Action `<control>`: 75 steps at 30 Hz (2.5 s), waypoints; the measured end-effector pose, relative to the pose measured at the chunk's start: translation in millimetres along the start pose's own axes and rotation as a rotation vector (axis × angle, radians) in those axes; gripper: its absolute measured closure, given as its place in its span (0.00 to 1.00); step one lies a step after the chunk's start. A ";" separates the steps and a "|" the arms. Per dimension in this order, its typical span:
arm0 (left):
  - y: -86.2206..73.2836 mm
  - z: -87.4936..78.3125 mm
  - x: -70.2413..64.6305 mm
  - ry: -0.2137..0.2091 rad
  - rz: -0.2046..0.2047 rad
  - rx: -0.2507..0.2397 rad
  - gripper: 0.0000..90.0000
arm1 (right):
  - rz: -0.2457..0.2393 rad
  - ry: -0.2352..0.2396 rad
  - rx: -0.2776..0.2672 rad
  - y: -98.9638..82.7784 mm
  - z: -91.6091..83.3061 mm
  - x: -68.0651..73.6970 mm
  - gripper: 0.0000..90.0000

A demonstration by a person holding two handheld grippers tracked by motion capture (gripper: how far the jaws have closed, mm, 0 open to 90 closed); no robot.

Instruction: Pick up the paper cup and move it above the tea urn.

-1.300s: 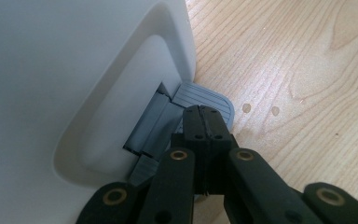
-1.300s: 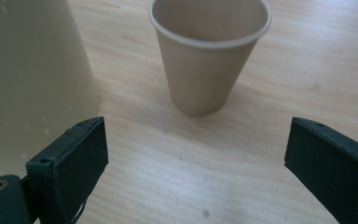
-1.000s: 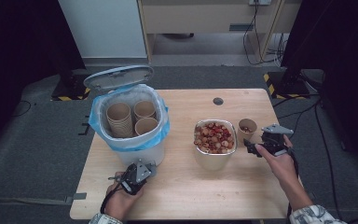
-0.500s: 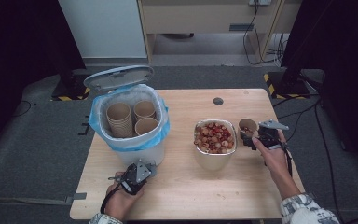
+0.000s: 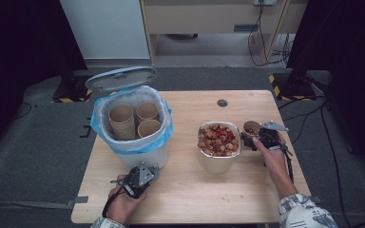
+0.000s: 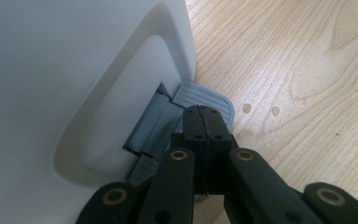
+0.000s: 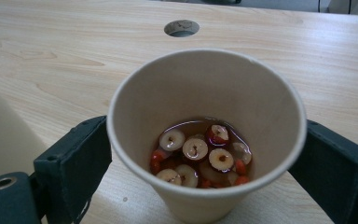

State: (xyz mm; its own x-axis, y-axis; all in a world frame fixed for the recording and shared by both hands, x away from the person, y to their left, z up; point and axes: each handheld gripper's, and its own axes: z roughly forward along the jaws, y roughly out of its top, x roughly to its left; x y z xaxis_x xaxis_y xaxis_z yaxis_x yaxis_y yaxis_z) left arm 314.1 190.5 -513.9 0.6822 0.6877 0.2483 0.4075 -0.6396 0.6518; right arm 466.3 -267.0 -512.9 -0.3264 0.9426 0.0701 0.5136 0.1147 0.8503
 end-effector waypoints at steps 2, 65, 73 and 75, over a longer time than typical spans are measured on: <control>0.0 -0.1 0.1 0.000 0.000 0.000 1.00 | 0.005 -0.003 -0.003 -0.9 2.8 -0.5 0.10; -0.1 -0.2 0.8 -0.002 -0.002 0.000 1.00 | -0.199 0.014 -0.114 54.6 -38.8 -15.0 0.31; 0.0 -0.2 0.8 -0.003 -0.002 0.001 1.00 | -0.218 0.006 -0.128 69.3 -46.2 -15.8 0.32; -0.1 -0.1 0.8 -0.003 -0.003 0.000 1.00 | -0.229 0.007 -0.134 74.1 -48.7 -15.2 0.32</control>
State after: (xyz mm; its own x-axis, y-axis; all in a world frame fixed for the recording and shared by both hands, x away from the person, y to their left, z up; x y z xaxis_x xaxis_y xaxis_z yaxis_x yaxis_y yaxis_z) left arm 314.6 191.2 -513.6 0.6826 0.6889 0.2439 0.4099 -0.6373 0.6525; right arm 470.6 -288.1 -425.6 -0.4279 0.8946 -0.1288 0.3160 0.2816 0.9060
